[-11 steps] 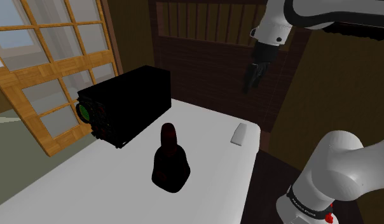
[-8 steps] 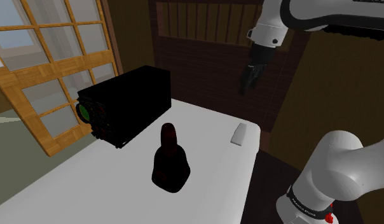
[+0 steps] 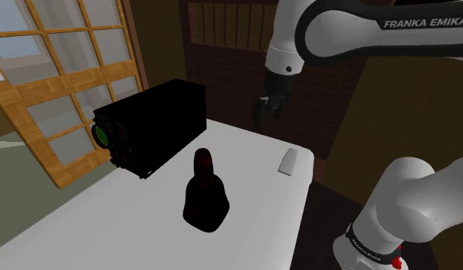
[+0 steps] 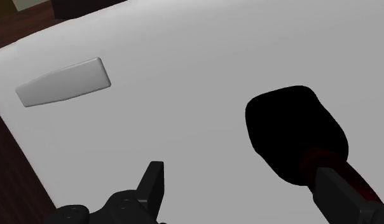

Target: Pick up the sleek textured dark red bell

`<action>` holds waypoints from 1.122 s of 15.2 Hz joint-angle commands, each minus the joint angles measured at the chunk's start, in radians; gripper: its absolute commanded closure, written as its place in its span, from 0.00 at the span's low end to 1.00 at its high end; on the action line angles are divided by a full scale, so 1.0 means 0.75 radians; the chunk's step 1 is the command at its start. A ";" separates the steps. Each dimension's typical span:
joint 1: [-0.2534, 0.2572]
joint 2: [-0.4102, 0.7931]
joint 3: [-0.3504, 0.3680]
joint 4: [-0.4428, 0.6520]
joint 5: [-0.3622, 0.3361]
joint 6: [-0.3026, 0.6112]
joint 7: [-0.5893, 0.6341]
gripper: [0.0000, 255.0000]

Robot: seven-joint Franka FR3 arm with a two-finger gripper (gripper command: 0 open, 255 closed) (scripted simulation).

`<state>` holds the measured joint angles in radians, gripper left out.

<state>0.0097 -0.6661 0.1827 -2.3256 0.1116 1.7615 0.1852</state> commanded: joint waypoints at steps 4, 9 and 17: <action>-0.010 0.193 0.180 0.085 -0.024 0.109 0.217 0.00; -0.040 0.429 0.355 0.219 -0.118 0.185 0.455 0.00; -0.052 0.791 0.533 0.441 -0.354 0.220 0.791 0.00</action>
<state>-0.0301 -0.0902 0.5781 -1.9998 -0.1417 1.9193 0.7642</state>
